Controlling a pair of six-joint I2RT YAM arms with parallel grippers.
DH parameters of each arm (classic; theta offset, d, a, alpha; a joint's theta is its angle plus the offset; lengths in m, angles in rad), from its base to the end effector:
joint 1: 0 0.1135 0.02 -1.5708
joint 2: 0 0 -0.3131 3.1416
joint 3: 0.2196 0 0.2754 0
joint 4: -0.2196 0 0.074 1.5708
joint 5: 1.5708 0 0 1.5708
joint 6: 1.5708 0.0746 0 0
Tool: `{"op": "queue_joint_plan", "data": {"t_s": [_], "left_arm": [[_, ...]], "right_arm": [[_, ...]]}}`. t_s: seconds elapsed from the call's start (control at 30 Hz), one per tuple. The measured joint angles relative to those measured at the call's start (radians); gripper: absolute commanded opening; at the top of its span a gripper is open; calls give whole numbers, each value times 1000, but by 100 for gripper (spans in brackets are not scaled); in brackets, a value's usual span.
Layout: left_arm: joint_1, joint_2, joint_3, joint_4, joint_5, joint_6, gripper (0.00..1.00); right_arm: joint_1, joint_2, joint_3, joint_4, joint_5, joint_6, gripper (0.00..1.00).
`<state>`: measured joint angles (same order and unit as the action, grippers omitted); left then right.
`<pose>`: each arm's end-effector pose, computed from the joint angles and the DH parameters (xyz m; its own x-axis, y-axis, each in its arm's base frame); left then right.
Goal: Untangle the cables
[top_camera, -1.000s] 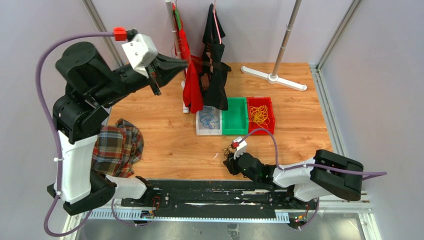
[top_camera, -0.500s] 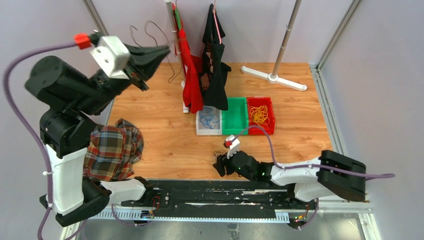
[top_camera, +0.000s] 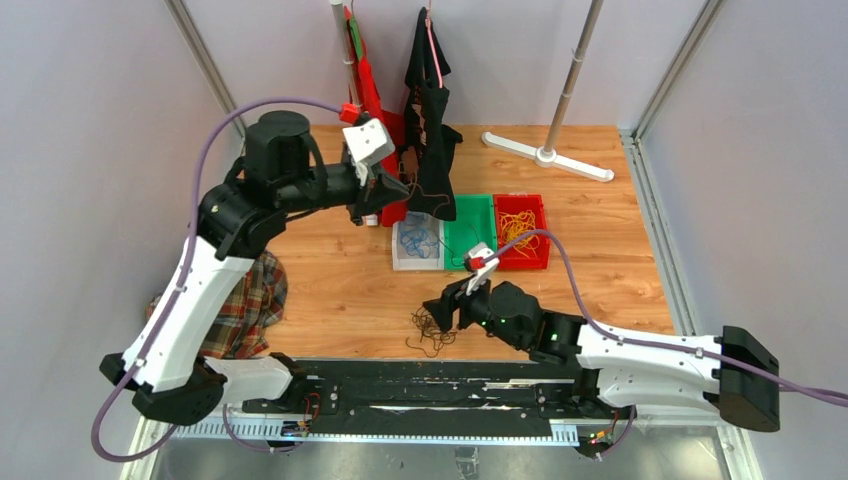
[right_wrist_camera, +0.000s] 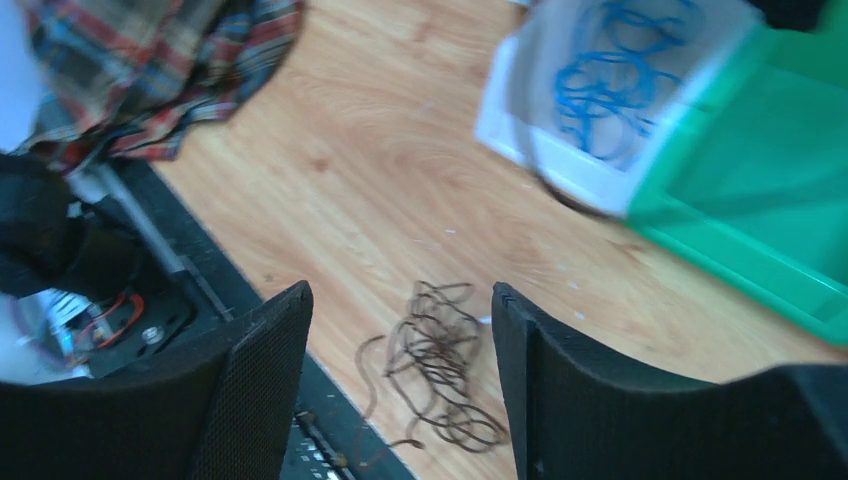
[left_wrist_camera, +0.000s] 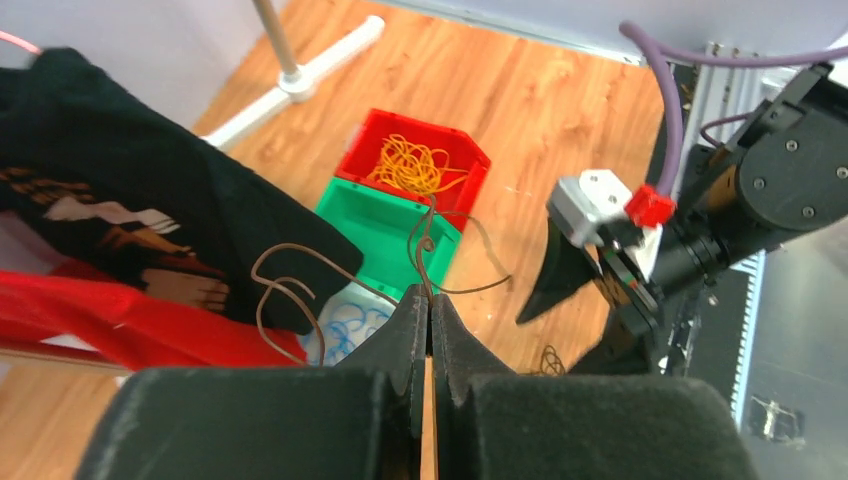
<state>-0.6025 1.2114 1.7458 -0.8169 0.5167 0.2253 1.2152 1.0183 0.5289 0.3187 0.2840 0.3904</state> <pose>0.1801 -0.1686 0.5564 -0.0265 0.2540 -0.9669 0.9126 0.4009 0.0803 0.1117 0.2408 0.2819 -0.3606 0.0784 -0.9294 -0.7208 0.6090 0.3310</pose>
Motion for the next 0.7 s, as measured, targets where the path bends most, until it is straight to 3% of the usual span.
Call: {"op": "queue_joint_plan", "data": {"t_s": [0.27,0.7], "left_arm": [[-1,123,-29,21,62,-46,0],[-4,330,-24,179,29,-128,0]], "right_arm": [[-122,-179,-114,-105,134,48,55],[-191,-394,-209,-231,247,92,54]]}}
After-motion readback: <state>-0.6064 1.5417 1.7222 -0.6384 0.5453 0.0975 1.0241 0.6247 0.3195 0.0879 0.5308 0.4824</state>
